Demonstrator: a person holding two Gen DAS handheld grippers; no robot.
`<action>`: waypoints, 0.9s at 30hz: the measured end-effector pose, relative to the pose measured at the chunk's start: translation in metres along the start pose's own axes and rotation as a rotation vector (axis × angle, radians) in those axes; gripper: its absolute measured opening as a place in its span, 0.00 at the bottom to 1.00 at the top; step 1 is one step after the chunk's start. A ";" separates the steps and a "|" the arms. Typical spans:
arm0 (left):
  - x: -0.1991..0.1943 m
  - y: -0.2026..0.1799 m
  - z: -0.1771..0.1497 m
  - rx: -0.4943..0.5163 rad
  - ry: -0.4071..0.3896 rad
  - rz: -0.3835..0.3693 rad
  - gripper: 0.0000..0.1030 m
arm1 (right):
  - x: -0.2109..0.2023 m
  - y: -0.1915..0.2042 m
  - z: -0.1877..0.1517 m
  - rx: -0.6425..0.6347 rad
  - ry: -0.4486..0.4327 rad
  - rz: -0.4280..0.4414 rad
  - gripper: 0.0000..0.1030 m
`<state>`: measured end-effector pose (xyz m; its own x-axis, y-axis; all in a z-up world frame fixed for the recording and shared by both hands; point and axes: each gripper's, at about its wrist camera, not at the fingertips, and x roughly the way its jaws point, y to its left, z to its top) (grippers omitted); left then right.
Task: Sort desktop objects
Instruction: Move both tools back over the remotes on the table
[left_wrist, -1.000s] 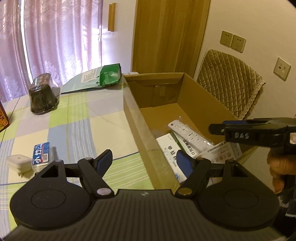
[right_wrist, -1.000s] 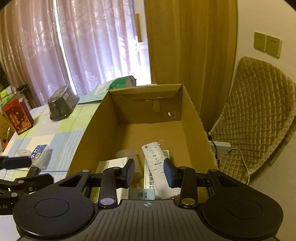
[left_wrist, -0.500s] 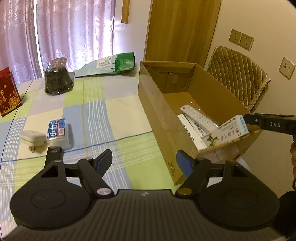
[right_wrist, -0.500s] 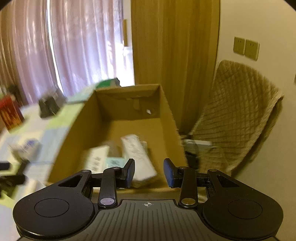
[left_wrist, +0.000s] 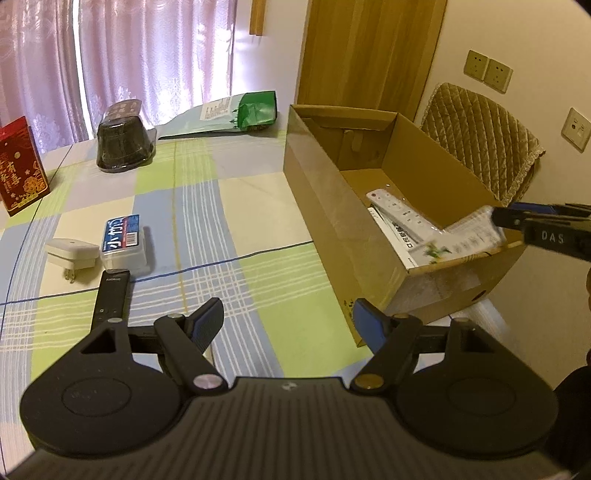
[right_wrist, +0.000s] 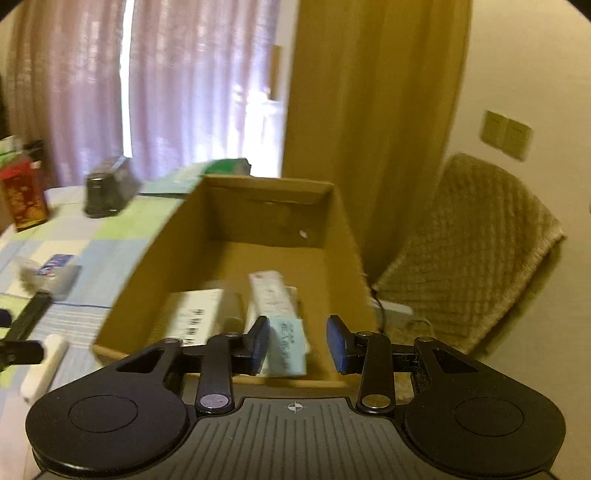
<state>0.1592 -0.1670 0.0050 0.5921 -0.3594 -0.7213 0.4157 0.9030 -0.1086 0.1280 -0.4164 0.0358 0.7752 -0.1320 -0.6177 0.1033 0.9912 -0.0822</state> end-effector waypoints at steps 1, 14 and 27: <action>0.000 0.002 0.000 -0.005 0.000 0.002 0.71 | 0.001 -0.002 0.000 0.009 0.003 0.001 0.37; -0.012 0.028 -0.023 -0.026 0.017 0.060 0.72 | -0.019 0.015 -0.014 0.021 -0.013 0.084 0.37; -0.052 0.098 -0.082 -0.076 0.066 0.223 0.73 | -0.044 0.106 -0.032 -0.033 0.027 0.351 0.37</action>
<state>0.1127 -0.0410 -0.0242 0.6164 -0.1349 -0.7758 0.2251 0.9743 0.0094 0.0844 -0.3056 0.0294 0.7430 0.2164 -0.6333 -0.1868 0.9757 0.1143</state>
